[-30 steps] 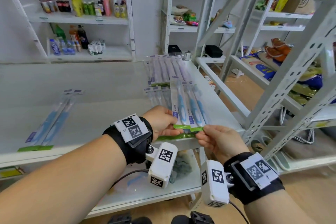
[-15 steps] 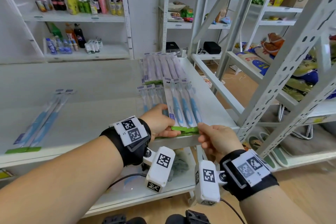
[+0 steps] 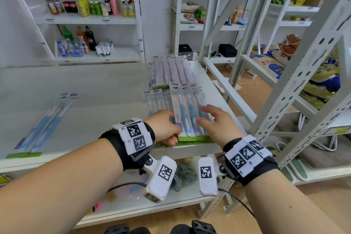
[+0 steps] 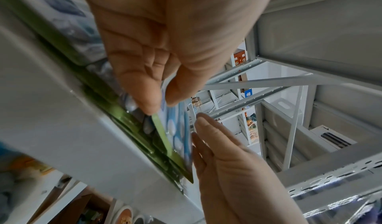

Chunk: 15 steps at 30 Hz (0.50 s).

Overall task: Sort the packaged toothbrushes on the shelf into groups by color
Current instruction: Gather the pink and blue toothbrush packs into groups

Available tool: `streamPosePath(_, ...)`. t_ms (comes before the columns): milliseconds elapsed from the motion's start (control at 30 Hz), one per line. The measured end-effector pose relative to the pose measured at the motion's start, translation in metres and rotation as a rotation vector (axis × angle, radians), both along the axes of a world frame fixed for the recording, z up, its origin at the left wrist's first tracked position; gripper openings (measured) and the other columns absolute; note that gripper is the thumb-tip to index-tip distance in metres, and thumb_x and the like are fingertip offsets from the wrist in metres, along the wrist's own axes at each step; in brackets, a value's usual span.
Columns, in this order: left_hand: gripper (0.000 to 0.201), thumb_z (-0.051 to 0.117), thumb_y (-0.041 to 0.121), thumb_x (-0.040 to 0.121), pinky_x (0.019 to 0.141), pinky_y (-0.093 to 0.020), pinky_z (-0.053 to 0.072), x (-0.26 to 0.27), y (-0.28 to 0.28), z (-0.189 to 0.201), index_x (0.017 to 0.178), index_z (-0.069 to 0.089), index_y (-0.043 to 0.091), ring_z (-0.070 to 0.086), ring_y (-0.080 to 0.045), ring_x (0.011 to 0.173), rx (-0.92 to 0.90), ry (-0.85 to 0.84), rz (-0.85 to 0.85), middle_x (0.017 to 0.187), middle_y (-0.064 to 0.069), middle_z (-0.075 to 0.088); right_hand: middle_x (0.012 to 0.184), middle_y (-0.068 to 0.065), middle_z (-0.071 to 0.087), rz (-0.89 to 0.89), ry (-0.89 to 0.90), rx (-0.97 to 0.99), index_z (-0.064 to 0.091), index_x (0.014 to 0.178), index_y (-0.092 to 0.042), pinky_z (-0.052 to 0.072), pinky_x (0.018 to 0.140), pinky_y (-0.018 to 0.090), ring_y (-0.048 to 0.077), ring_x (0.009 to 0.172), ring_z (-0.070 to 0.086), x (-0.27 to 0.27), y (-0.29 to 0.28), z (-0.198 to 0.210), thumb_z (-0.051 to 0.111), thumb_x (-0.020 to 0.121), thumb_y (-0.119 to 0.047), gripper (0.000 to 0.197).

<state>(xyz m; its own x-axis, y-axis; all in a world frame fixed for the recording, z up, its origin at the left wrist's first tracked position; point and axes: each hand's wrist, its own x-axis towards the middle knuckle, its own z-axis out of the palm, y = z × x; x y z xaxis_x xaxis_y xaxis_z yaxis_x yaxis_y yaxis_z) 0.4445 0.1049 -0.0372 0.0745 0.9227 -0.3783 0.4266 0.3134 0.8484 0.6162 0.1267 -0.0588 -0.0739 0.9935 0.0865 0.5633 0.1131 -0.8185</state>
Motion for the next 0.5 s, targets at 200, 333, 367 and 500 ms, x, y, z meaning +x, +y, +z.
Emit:
streamPosePath(200, 0.012, 0.058, 0.011, 0.087, 0.061, -0.033, 0.055, 0.001, 0.009, 0.003, 0.097, 0.059, 0.004, 0.06, -0.02, 0.05, 0.06, 0.207, -0.038, 0.07, -0.013, 0.065, 0.154, 0.001, 0.027, 0.114, -0.147, -0.059, 0.05, 0.135, -0.02, 0.03, 0.113, 0.033, 0.018, 0.135, 0.038, -0.008, 0.009, -0.003, 0.065, 0.085, -0.027, 0.053)
streamPosePath(333, 0.019, 0.059, 0.018, 0.085, 0.067, -0.036, 0.056, 0.007, 0.015, 0.009, 0.073, 0.043, 0.021, 0.07, -0.028, 0.069, 0.16, 0.4, -0.114, 0.08, -0.014, 0.071, 0.154, 0.002, 0.028, 0.13, -0.176, -0.044, 0.051, 0.135, -0.018, 0.028, 0.113, 0.03, 0.017, 0.135, 0.037, -0.007, 0.013, -0.007, 0.064, 0.086, -0.025, 0.051)
streamPosePath(367, 0.023, 0.06, 0.02, 0.084, 0.064, -0.035, 0.055, 0.009, 0.017, 0.01, 0.072, 0.041, 0.023, 0.069, -0.026, 0.068, 0.173, 0.423, -0.124, 0.081, -0.012, 0.071, 0.153, 0.002, 0.028, 0.134, -0.181, -0.041, 0.051, 0.135, -0.018, 0.027, 0.113, 0.03, 0.017, 0.135, 0.037, -0.007, 0.013, -0.007, 0.064, 0.086, -0.024, 0.051)
streamPosePath(500, 0.017, 0.067, 0.025, 0.079, 0.057, -0.028, 0.05, 0.014, 0.021, 0.01, 0.081, 0.051, 0.019, 0.063, -0.016, 0.064, 0.186, 0.469, -0.152, 0.077, -0.001, 0.064, 0.153, 0.004, 0.029, 0.144, -0.187, -0.034, 0.052, 0.134, -0.016, 0.027, 0.111, 0.026, 0.018, 0.135, 0.037, -0.007, 0.015, -0.006, 0.065, 0.085, -0.022, 0.051)
